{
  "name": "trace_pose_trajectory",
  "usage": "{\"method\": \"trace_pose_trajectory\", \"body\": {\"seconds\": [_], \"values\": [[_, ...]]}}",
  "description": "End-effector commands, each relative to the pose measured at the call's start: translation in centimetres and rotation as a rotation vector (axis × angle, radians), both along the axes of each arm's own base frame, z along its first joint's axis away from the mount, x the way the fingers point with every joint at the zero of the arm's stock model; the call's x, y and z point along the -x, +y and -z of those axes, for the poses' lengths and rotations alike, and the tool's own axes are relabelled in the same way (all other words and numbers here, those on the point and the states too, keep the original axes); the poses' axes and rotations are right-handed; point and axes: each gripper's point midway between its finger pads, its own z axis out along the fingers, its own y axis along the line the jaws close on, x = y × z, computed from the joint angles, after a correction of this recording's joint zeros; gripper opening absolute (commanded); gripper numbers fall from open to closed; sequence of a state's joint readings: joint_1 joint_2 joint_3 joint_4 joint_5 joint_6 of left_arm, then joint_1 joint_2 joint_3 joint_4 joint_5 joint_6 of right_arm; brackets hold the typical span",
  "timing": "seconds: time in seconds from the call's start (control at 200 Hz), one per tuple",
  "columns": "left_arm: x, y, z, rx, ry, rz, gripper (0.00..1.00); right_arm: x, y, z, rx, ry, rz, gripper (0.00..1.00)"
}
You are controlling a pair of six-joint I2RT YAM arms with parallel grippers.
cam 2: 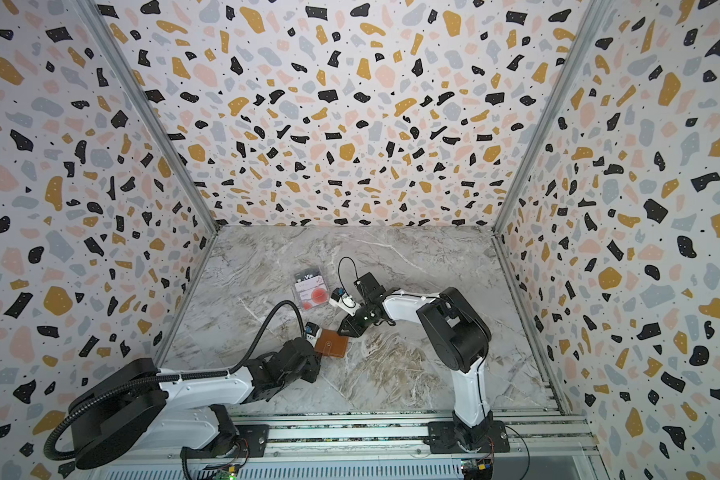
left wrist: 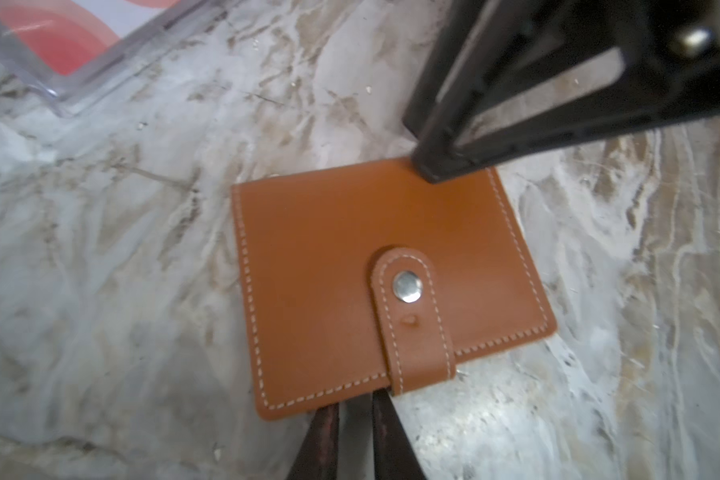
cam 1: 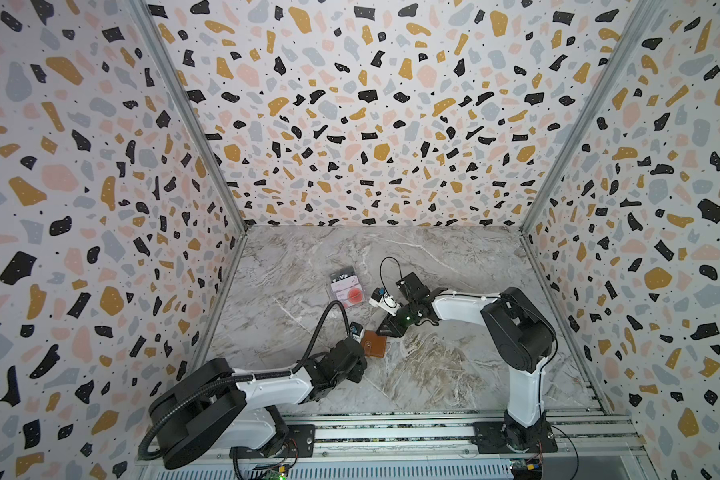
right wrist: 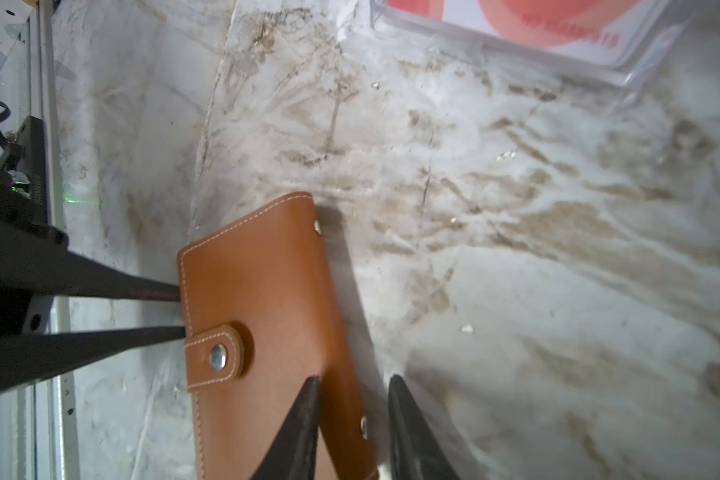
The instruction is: Take the credit cards out of the card holder
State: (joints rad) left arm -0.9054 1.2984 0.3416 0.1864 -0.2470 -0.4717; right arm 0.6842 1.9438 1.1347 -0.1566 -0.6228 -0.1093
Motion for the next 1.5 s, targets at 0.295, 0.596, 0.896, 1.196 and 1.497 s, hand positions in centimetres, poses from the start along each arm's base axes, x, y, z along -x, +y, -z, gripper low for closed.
{"method": "trace_pose_trajectory", "body": {"seconds": [0.295, 0.596, 0.896, 1.196, 1.497], "values": [[-3.7, 0.4, -0.6, -0.008, -0.032, -0.133, 0.2, 5.4, -2.4, -0.4, 0.002, 0.157, 0.065, 0.36], [-3.6, 0.4, -2.7, 0.112, -0.015, -0.114, 0.27, 2.6, -3.2, -2.5, -0.104, 0.256, 0.246, 0.59], [-1.7, -2.7, -4.8, 0.302, 0.062, 0.02, 0.31, 3.1, -2.8, -1.0, -0.11, 0.375, 0.245, 0.57], [-0.4, -1.3, -2.1, 0.251, 0.136, -0.014, 0.27, 4.0, -2.1, -0.6, -0.094, 0.411, 0.236, 0.55], [0.2, -1.4, -1.0, 0.291, 0.154, -0.014, 0.25, 4.6, -1.4, -0.1, -0.104, 0.472, 0.233, 0.55]]}}
